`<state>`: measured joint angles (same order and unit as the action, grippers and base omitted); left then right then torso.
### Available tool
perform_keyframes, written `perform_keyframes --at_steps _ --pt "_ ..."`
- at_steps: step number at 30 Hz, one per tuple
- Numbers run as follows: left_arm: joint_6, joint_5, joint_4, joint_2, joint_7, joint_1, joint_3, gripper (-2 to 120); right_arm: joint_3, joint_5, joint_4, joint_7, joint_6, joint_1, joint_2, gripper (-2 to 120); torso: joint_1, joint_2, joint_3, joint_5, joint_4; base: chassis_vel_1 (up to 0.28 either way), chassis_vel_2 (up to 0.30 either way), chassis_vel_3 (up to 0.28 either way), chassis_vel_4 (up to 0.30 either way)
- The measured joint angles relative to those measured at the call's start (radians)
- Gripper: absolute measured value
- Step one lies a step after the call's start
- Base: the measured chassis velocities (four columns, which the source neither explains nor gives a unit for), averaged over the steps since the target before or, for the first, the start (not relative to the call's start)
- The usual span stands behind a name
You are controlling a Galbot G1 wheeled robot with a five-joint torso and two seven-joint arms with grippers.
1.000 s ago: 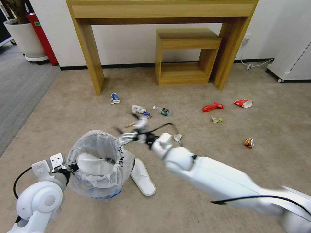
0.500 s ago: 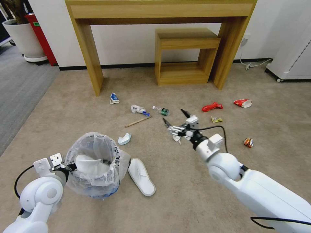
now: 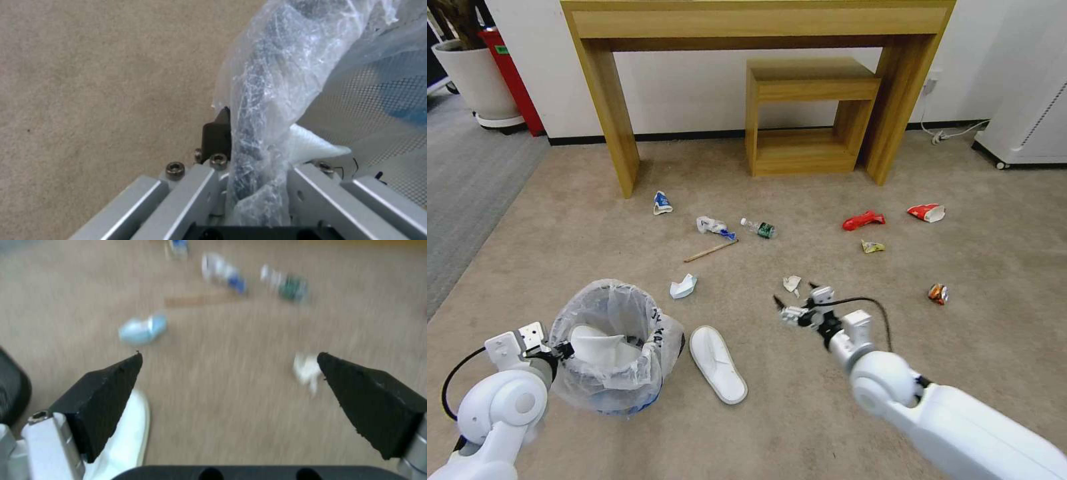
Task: Pick up the trash bin and place the garbage on the floor into it.
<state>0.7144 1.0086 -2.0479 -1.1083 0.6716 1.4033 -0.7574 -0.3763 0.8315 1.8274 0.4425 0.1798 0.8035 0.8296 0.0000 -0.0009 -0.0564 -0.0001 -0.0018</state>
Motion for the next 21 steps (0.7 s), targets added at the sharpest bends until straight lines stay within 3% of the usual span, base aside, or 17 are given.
perform_keyframes --at_steps 9,14,21 --pt "-0.001 -0.002 -0.015 -0.006 -0.008 -0.001 0.013 1 -0.196 0.111 -0.116 0.127 0.115 -0.113 0.115 100 0.000 0.000 0.000 -0.0002 -0.0001 0.000 0.000 0.000 0.000" --pt "-0.001 -0.002 -0.023 -0.011 -0.009 -0.002 0.014 1 -0.266 0.142 -0.167 0.136 0.130 -0.166 0.153 100 0.000 0.000 0.000 0.0001 -0.0001 0.000 0.000 0.000 0.000" --pt "-0.002 -0.008 -0.032 -0.030 -0.012 0.000 0.015 1 -0.402 0.214 -0.298 0.153 0.163 -0.270 0.274 100 0.000 0.000 0.000 0.0000 -0.0001 0.000 0.000 0.000 0.000"
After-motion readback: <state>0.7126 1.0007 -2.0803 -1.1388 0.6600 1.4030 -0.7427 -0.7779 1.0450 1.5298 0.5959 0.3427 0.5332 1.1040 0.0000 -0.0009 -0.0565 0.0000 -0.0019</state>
